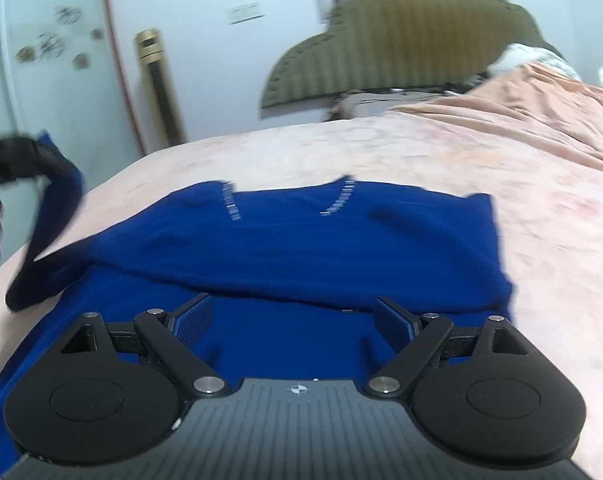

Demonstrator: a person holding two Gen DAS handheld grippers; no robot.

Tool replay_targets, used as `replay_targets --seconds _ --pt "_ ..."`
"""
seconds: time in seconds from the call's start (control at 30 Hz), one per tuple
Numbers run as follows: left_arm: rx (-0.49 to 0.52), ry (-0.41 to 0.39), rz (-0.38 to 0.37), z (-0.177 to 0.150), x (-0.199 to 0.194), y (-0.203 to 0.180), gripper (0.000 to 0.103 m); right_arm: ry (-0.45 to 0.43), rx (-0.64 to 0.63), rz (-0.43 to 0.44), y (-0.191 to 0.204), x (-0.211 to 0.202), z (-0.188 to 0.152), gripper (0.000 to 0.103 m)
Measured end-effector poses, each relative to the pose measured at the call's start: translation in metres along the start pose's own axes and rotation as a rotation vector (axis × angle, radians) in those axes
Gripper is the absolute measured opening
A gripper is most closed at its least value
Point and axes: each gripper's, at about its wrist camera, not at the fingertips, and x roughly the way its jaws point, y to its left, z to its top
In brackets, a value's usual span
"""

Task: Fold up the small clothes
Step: 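Fold the held sleeve across the sweater body and open the left gripper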

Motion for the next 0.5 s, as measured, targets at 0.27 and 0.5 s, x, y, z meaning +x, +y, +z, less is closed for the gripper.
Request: replay_targets --seconds 0.27,0.5 --pt "0.228 0.188 -0.283 -0.036 0.026 -0.075 0.045 -0.009 0.075 -0.072 -0.039 -0.004 -0.002 0.089" --pt "0.184 0.052 -0.297 -0.027 -0.013 -0.024 0.091 -0.017 0.069 -0.087 -0.042 0.002 0.005 0.09"
